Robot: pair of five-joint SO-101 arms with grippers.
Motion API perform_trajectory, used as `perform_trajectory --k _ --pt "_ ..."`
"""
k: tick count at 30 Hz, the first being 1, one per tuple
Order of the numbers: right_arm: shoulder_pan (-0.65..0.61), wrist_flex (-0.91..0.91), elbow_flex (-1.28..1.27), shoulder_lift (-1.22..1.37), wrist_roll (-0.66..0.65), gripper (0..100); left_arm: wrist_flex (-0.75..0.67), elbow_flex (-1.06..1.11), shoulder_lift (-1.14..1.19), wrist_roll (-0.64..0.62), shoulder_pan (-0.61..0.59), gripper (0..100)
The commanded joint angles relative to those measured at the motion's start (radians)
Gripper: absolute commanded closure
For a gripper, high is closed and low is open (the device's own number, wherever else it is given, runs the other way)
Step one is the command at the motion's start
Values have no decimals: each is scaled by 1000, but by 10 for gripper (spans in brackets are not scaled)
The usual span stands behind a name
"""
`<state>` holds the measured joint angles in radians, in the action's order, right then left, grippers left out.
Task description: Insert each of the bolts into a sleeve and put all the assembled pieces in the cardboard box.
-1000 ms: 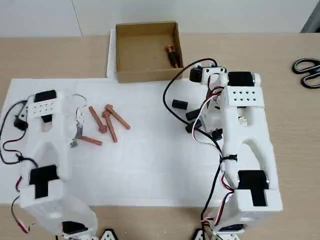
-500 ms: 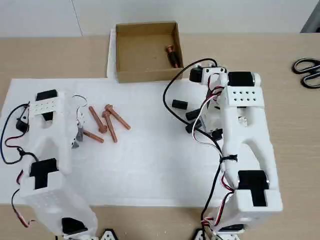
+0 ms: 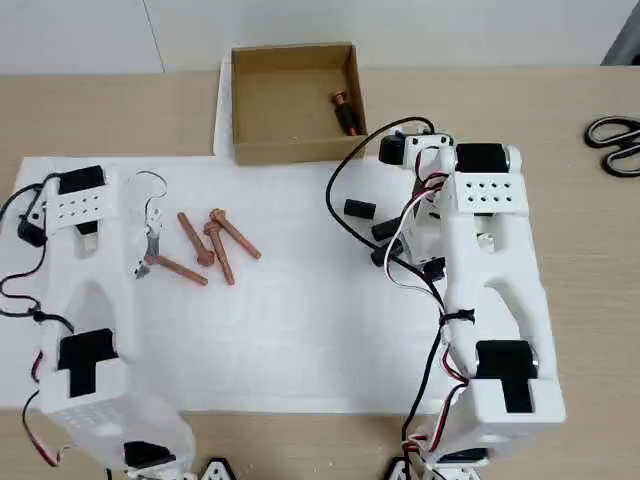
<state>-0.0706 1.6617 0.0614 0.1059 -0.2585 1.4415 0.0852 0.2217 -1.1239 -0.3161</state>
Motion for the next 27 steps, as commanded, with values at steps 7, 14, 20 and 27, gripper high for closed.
perform_trajectory --k 7,14,20,27 --pt "2 2 3 -54 -3 992 -57 -36 20 3 44 927" --pt "2 2 3 -54 -6 992 -89 -38 26 -31 98 927" --pt "7 2 3 -54 -8 992 -69 -38 20 -28 81 927" --pt "7 -4 3 -54 -8 992 -37 -35 26 -26 81 927"
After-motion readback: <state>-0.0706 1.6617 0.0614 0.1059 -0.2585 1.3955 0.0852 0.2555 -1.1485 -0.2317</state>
